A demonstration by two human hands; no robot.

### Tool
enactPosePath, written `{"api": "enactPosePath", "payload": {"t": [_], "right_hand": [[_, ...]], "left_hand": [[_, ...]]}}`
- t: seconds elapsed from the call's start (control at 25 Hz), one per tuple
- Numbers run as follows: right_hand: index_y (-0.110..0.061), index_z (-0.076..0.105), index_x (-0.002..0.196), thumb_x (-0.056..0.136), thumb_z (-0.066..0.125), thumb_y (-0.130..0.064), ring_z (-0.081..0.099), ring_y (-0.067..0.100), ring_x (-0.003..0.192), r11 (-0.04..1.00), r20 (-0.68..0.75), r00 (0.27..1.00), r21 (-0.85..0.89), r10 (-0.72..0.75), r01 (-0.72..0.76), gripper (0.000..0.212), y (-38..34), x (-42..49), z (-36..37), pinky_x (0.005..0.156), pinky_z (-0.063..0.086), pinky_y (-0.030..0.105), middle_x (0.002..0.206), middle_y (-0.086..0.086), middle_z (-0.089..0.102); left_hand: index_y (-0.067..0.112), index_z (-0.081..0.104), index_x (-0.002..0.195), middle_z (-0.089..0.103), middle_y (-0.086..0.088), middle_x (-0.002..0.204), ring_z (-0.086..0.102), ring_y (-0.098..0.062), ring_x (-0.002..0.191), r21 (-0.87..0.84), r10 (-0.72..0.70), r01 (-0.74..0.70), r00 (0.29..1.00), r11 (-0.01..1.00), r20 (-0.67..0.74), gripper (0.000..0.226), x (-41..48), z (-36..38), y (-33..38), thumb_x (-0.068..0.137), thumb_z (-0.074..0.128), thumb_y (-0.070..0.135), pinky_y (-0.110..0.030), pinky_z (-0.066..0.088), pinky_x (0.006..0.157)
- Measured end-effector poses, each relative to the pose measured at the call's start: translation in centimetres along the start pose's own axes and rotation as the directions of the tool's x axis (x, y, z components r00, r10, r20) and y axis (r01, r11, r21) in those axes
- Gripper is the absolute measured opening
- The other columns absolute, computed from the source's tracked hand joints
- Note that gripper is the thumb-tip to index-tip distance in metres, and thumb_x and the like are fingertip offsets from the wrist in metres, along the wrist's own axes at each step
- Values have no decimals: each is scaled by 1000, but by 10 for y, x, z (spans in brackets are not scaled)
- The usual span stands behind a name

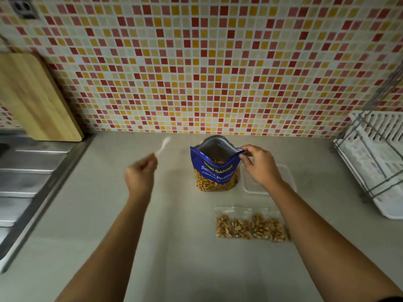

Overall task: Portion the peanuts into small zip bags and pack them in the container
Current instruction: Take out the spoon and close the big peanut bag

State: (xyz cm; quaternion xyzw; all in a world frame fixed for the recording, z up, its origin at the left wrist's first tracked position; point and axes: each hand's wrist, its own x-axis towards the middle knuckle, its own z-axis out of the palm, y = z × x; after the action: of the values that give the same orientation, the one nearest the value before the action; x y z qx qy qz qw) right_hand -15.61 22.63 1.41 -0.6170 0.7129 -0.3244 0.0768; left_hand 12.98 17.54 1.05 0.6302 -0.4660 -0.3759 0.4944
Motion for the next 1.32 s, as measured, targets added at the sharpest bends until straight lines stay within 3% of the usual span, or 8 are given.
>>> {"api": "enactPosePath", "payload": {"t": [0.12, 0.52, 0.68, 0.84, 0.92, 1.0, 1.2, 1.32], "right_hand": [[-7, 64, 109, 88, 60, -13, 65, 22, 90, 1000, 4, 1000, 7, -3, 3, 22, 2, -2, -1, 77, 46, 24, 103, 9, 70], [-9, 63, 109, 88, 59, -14, 65, 19, 91, 999, 4, 1000, 36, 15, -16, 22, 1, -7, -1, 79, 49, 26, 104, 8, 69], [-8, 62, 111, 90, 58, -15, 64, 19, 92, 999, 15, 1000, 37, 17, -17, 23, 0, -7, -2, 79, 48, 25, 105, 8, 69], [-10, 62, 111, 89, 58, -15, 61, 13, 91, 999, 59, 998, 52, 13, -16, 22, 1, -4, -5, 78, 46, 23, 105, 5, 68], [-11, 63, 109, 88, 60, -14, 58, 10, 92, 994, 89, 995, 97, 32, -41, 21, 2, -2, -7, 81, 47, 24, 104, 3, 67], [-12, 63, 107, 87, 62, -12, 58, 10, 97, 975, 130, 989, 197, 73, -98, 21, 2, -1, -9, 88, 46, 25, 103, 0, 66], [-10, 67, 99, 85, 66, -14, 64, 18, 90, 974, 156, 984, 193, 84, -114, 14, 9, 9, -16, 83, 52, 34, 94, 7, 70], [-10, 68, 97, 86, 65, -17, 64, 19, 87, 974, 189, 973, 156, 135, -166, 14, 15, 18, -20, 81, 53, 35, 92, 8, 71]], "left_hand": [[0, 72, 100, 65, -15, 84, 58, -24, 76, 394, 140, -142, 990, 908, 33, 22, -29, 18, -56, 89, 56, 11, -24, 39, 70], [-1, 67, 107, 59, -23, 96, 55, -39, 91, 651, 63, -195, 973, 733, 220, 27, -48, 33, -111, 87, 50, 0, -37, 43, 75], [3, 63, 114, 57, -20, 106, 50, -38, 103, 705, 17, -183, 972, 685, 236, 28, -47, 34, -109, 90, 50, 9, -40, 44, 83], [5, 54, 122, 54, -9, 114, 58, -29, 100, 362, 197, -261, 959, 895, 204, 48, -33, 45, -53, 78, 68, 16, -34, 47, 82], [12, 45, 133, 51, 5, 120, 54, -13, 106, 118, 189, -260, 888, 959, 419, 62, -16, 52, -7, 78, 73, 14, -26, 46, 87], [14, 45, 134, 55, 5, 121, 54, -10, 109, 129, 189, -335, 764, 933, 617, 60, 0, 58, 21, 80, 72, 14, -21, 47, 87], [4, 59, 116, 65, -12, 114, 59, -20, 109, 283, 258, -736, 527, 614, 810, 32, 40, 54, 47, 87, 63, 17, -20, 47, 81], [4, 58, 115, 64, -12, 115, 56, -16, 108, 286, 198, -828, 421, 483, 885, 29, 57, 52, 54, 91, 57, 19, -19, 44, 80]]}}
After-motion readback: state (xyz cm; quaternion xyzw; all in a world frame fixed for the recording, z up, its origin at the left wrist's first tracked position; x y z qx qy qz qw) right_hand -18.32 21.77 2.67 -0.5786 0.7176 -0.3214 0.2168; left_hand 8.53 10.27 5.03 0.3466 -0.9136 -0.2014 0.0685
